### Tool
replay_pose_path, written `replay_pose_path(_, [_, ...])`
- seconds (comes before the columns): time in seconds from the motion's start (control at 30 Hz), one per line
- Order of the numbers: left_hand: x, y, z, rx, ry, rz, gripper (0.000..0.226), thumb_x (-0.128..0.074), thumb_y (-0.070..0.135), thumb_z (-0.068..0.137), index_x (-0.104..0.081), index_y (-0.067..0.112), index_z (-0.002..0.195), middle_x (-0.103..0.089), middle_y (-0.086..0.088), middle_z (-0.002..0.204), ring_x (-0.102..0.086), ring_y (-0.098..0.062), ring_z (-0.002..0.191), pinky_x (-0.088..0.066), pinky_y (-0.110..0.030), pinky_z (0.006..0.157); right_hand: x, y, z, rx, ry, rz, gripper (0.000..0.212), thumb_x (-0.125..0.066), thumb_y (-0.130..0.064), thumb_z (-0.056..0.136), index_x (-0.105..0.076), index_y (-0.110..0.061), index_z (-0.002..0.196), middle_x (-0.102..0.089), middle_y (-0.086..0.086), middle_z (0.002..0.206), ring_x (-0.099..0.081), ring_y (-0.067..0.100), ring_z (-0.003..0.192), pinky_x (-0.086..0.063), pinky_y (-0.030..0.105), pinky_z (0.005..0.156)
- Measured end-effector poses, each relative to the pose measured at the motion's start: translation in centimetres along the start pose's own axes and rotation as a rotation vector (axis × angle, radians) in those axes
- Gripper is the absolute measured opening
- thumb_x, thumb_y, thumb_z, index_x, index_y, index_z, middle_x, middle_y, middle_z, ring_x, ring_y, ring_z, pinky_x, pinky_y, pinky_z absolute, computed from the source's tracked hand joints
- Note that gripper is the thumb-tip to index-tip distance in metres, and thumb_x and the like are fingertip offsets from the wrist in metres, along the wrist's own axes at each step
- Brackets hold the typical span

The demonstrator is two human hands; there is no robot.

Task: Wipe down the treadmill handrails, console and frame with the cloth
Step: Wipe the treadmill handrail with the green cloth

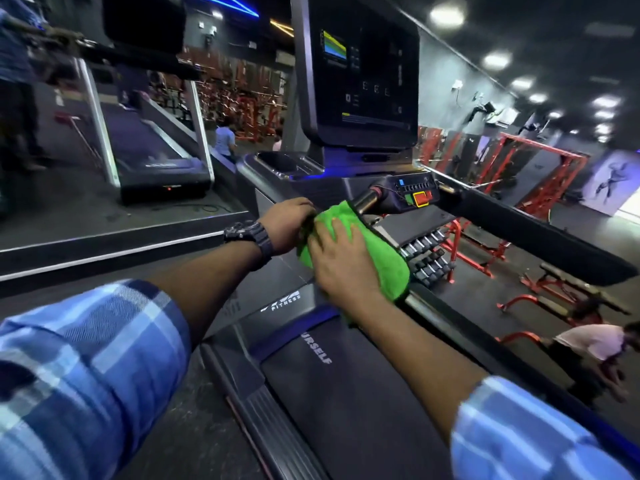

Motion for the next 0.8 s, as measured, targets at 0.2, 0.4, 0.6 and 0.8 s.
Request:
replay_pose_path(0.2, [0.9,-0.3,0.3,0.048,-0.054,0.038,0.042,-0.052,-0.004,0.067,-0.067,0.013,0.103,-0.062,-0.003,0.115,-0.059,-0.026,0.105,-0.049,-0.035,0.084,-2.7,1.0,-8.9,0.453,-0.053,-0.066,0.023,-0.050,-0.017,0.071,-0.071,-0.011,0.079,-0.066,0.007,0.089,-0.057,0.034,0.104,-0.039,0.047,0.099])
replay_pose_path(0.4, [0.9,-0.3,0.4,0.036,-0.102,0.036,0.047,-0.050,-0.001,0.067,-0.066,0.014,0.109,-0.062,-0.004,0.119,-0.058,-0.028,0.110,-0.049,-0.040,0.087,1.4,0.7,-1.0,-0.003,0.031,-0.024,0.050,-0.037,-0.026,0.082,-0.061,-0.023,0.126,-0.054,0.002,0.141,-0.039,0.042,0.134,-0.031,0.063,0.105])
replay_pose_path(0.6, [0.6,1.2,0.6,0.107,-0.026,0.065,0.021,-0.050,0.018,0.086,-0.068,0.012,0.098,-0.062,-0.007,0.109,-0.059,-0.031,0.101,-0.045,-0.036,0.078,-3.0,0.0,-8.8,0.432,-0.177,-0.124,0.038,-0.037,-0.024,0.079,-0.073,-0.013,0.087,-0.071,0.005,0.099,-0.051,0.033,0.124,-0.023,0.050,0.116])
replay_pose_path(0.8, [-1.6,6.4,-0.1,-0.014,0.031,0.047,0.044,-0.036,0.037,0.084,-0.067,0.007,0.093,-0.063,-0.015,0.098,-0.059,-0.037,0.090,-0.049,-0.040,0.079,1.8,4.9,-13.1,0.062,0.073,0.121,0.032,-0.056,-0.026,0.067,-0.067,-0.021,0.097,-0.063,-0.002,0.110,-0.050,0.029,0.122,-0.036,0.047,0.106])
Point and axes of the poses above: each hand's wrist, its own z-axis towards the middle knuckle, its own x-axis out of the back of the hand, y = z × x, the point moved 1 cm from there along z, towards the middle knuckle
